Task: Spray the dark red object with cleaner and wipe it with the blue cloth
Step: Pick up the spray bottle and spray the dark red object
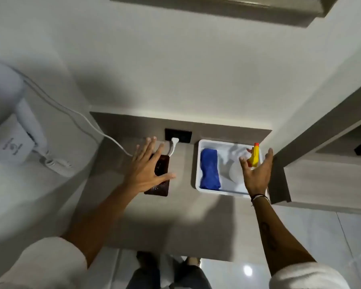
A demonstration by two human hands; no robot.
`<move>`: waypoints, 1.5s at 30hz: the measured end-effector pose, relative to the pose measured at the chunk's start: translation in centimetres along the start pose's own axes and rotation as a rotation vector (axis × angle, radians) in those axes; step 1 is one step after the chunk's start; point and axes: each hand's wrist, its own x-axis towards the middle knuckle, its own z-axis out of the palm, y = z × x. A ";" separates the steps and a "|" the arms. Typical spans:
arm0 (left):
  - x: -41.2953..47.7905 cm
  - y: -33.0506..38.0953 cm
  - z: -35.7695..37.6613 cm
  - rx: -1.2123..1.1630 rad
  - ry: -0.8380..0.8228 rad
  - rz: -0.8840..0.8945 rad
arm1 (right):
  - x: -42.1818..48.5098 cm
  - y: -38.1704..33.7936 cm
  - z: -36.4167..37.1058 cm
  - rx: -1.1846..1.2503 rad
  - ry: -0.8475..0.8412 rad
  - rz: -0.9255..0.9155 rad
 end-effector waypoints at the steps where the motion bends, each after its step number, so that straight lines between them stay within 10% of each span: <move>1: 0.0 -0.2 0.2 0.009 -0.032 0.027 | 0.0 0.5 0.3 0.088 0.002 0.038; 17: -3.0 -3.1 0.5 -0.401 0.093 0.105 | 1.5 -1.8 -1.1 -0.072 -0.045 -0.244; 22: -4.4 -5.4 0.6 -0.551 0.053 0.092 | -8.9 -5.8 -2.9 0.171 -0.444 -0.366; 27: -5.4 -7.0 -0.3 -0.623 0.004 0.099 | -17.9 -6.8 2.1 0.288 -0.788 -0.068; 45: -6.3 -9.4 0.2 -0.571 -0.019 0.081 | -20.4 -7.1 6.8 -0.214 -0.664 -0.072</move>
